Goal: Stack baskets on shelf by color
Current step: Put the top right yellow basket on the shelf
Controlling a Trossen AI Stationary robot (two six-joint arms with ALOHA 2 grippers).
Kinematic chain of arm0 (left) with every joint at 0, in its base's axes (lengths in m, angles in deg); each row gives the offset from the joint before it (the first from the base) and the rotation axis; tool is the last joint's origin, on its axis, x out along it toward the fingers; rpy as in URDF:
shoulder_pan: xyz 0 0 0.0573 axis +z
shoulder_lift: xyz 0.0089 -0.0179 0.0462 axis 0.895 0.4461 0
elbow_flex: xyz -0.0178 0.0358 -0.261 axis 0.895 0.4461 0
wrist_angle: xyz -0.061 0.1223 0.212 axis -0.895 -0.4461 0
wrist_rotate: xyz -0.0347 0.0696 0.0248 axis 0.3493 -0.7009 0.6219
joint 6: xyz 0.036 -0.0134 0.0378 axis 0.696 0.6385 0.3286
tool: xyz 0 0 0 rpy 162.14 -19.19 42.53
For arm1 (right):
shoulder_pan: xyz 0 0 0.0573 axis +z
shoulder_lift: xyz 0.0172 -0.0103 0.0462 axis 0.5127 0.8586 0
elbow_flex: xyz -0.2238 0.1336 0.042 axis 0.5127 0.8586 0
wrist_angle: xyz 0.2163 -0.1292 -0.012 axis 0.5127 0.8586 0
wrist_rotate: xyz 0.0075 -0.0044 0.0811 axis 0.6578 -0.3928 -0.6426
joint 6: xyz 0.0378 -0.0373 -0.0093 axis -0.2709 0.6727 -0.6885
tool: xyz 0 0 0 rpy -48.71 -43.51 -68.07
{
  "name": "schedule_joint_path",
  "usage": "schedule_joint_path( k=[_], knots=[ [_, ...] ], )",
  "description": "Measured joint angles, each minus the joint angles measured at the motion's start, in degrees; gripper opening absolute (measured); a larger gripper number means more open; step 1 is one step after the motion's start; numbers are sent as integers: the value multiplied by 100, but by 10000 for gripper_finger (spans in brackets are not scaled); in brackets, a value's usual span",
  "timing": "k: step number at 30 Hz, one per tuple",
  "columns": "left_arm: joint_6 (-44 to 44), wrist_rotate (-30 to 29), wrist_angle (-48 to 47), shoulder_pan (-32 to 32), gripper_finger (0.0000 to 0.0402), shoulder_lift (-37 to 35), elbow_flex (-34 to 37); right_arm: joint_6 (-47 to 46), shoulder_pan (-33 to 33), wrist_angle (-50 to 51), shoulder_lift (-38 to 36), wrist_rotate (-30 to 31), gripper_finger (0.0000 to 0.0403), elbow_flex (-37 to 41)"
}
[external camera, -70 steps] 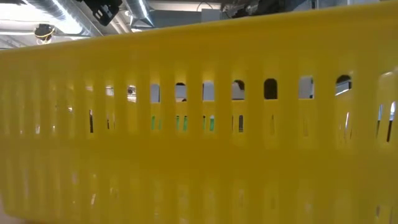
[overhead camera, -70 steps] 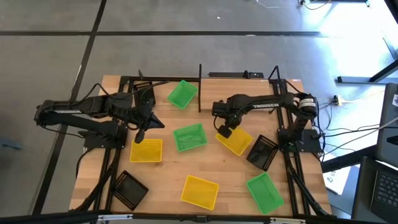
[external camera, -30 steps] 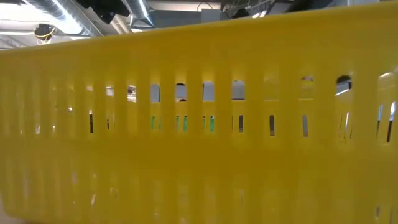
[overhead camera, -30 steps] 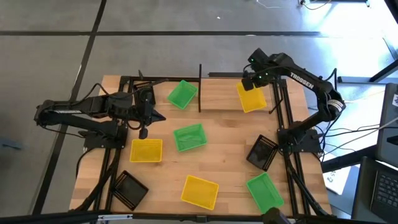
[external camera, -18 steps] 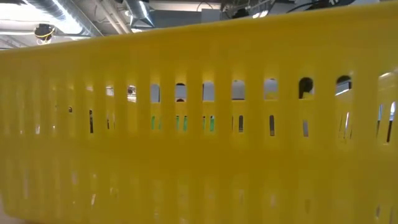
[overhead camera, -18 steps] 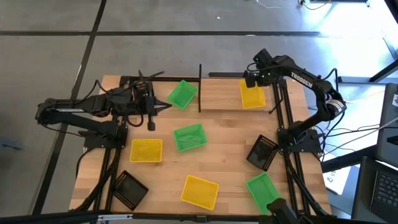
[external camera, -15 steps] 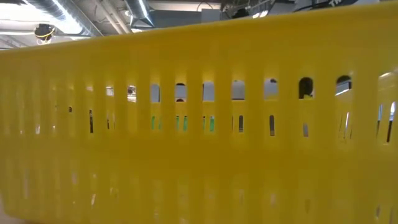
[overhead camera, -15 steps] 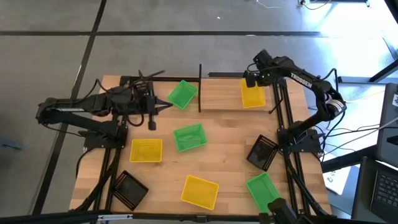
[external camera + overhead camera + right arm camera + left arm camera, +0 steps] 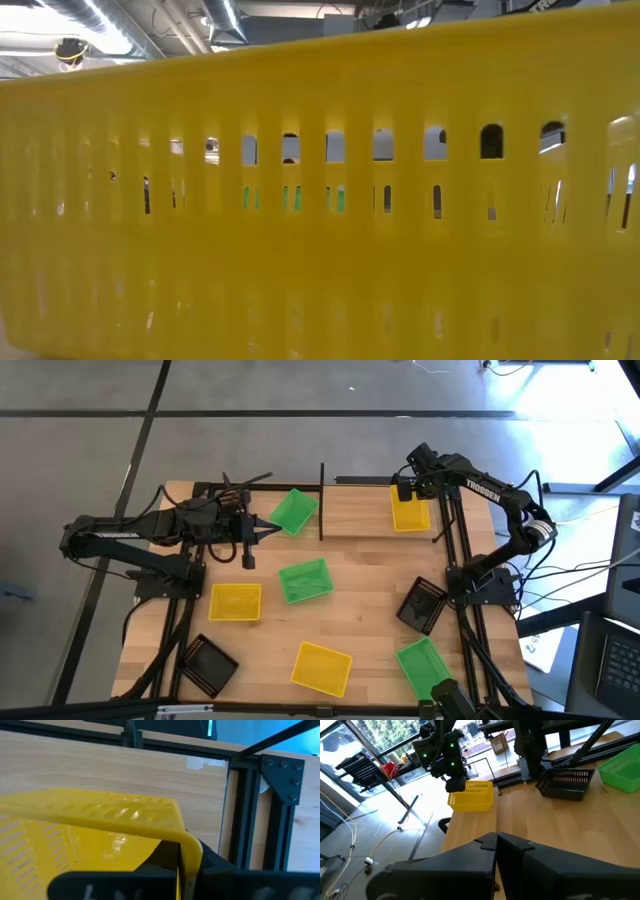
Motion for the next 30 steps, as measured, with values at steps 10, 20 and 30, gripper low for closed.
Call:
schedule_joint_path(
  k=[10, 20, 30],
  knots=[
    [-4, 2, -7, 0, 0, 0, 0, -119, 0, -5, 2, 0, 1, 0],
    [-13, 2, -4, 0, 0, 0, 0, -192, 0, -4, 7, 15, 54, 0],
    [-20, 2, -7, 0, 0, 0, 0, -198, 75, -31, -176, 494, 75, -64]
  ],
)
